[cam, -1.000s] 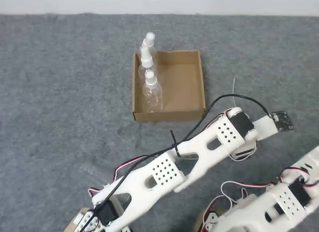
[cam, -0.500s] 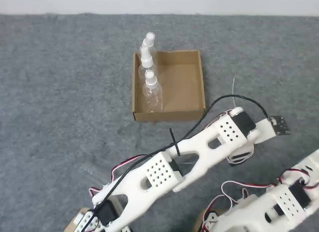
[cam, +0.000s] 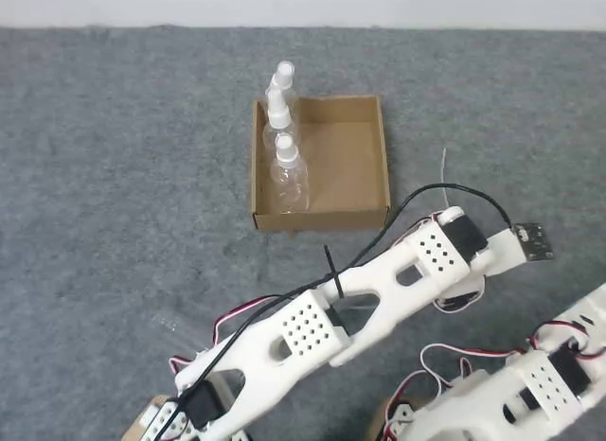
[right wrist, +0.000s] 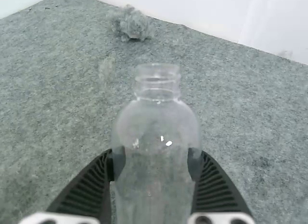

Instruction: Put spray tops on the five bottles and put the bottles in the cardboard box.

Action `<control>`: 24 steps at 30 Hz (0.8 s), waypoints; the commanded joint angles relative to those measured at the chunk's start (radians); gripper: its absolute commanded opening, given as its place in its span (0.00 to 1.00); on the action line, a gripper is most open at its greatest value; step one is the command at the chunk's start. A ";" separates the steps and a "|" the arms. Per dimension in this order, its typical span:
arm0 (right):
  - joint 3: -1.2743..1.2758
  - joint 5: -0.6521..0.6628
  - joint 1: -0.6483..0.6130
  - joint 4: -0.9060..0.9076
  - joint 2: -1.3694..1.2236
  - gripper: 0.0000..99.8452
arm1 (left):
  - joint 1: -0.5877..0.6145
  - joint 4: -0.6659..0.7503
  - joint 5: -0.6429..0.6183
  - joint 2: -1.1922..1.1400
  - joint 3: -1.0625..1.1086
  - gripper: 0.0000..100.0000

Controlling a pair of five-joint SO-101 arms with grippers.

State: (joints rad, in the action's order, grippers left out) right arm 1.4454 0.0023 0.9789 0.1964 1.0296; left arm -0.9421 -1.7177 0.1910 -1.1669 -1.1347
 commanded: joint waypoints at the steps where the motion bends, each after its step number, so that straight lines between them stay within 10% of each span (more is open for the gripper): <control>1: -0.025 0.014 0.015 -0.018 0.045 0.07 | 0.008 -0.038 0.009 0.020 -0.059 0.01; 24: -0.017 0.014 -0.027 -0.016 0.045 0.07 | 0.009 -0.037 -0.032 0.287 0.162 0.01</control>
State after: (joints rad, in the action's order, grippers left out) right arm 1.4454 0.0023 0.9774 0.1964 1.0296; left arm -0.9406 -1.7208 0.1726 -1.0119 -0.9843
